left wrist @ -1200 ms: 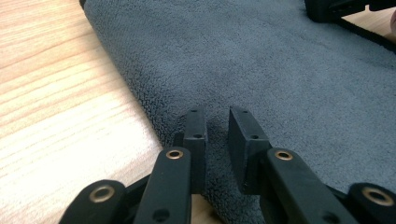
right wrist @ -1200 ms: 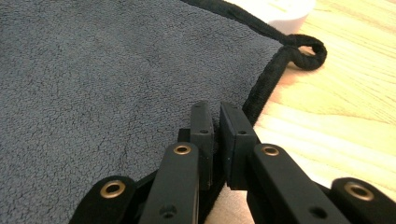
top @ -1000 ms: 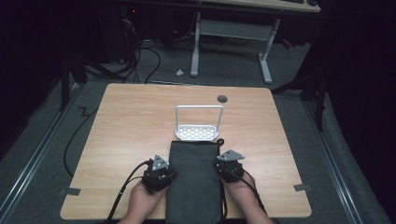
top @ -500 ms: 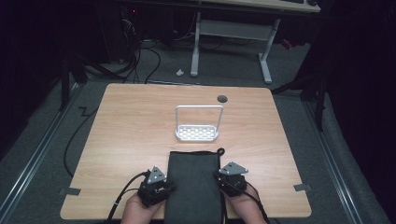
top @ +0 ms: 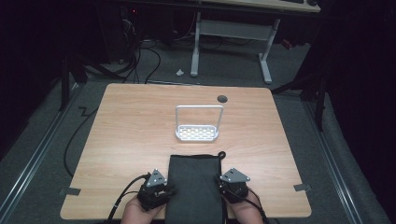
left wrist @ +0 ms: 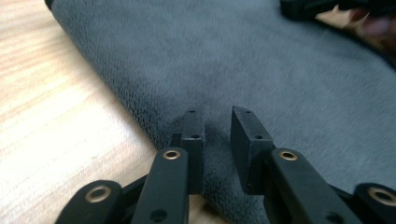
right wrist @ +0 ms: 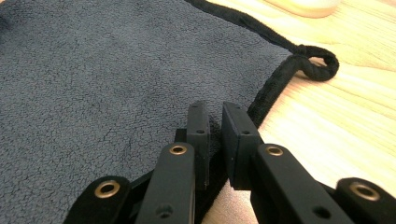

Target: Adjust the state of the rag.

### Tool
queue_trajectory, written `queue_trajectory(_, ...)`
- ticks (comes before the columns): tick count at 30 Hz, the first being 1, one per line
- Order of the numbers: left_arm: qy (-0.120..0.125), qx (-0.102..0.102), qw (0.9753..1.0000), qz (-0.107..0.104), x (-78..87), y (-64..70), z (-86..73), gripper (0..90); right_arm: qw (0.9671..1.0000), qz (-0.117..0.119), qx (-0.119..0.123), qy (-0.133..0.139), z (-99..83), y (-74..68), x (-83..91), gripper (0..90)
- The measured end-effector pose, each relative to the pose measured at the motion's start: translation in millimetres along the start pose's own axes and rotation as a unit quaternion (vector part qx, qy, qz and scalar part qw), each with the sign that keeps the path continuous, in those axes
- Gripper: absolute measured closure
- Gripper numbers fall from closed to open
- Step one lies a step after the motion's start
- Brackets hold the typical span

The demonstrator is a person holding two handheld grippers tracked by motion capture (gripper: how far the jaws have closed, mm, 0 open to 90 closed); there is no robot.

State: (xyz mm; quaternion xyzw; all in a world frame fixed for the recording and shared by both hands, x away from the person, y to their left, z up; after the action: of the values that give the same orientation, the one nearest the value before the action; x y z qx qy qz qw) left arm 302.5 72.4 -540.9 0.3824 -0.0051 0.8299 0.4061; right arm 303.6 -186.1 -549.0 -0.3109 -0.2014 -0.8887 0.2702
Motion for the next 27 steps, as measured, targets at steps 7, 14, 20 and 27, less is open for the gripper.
queue_trajectory(7,0.061,0.027,0.9975,0.025,3.0,-26.1,26.4,61.6,1.0,0.002,0.001,0.002,-0.5,0.2,-0.1,81.5)
queue_trajectory(14,0.05,0.09,0.9934,0.049,-26.1,-63.7,50.9,47.0,1.0,0.004,0.0,0.005,-0.9,0.7,-0.3,81.3)
queue_trajectory(20,0.037,0.114,0.9919,0.044,-41.5,-65.5,52.4,43.9,1.0,0.006,0.0,0.007,-1.3,1.1,-0.4,81.2)
queue_trajectory(27,0.04,0.106,0.993,0.033,-45.3,-62.4,48.4,74.7,0.9997,0.015,-0.012,0.013,-0.1,2.1,2.8,73.9)
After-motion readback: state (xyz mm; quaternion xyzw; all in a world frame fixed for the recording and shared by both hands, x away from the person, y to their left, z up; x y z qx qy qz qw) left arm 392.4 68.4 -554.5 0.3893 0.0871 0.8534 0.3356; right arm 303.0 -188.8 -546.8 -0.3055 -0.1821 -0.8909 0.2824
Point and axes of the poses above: each handheld gripper's, and its own axes: x roughly backward along the jaws, z roughly out of its top, y roughly to its right, the point moved 3 cm from there along -x, roughly forward along the jaws, and after that the axes turned 7 degrees about x, right-handed, at the moved point
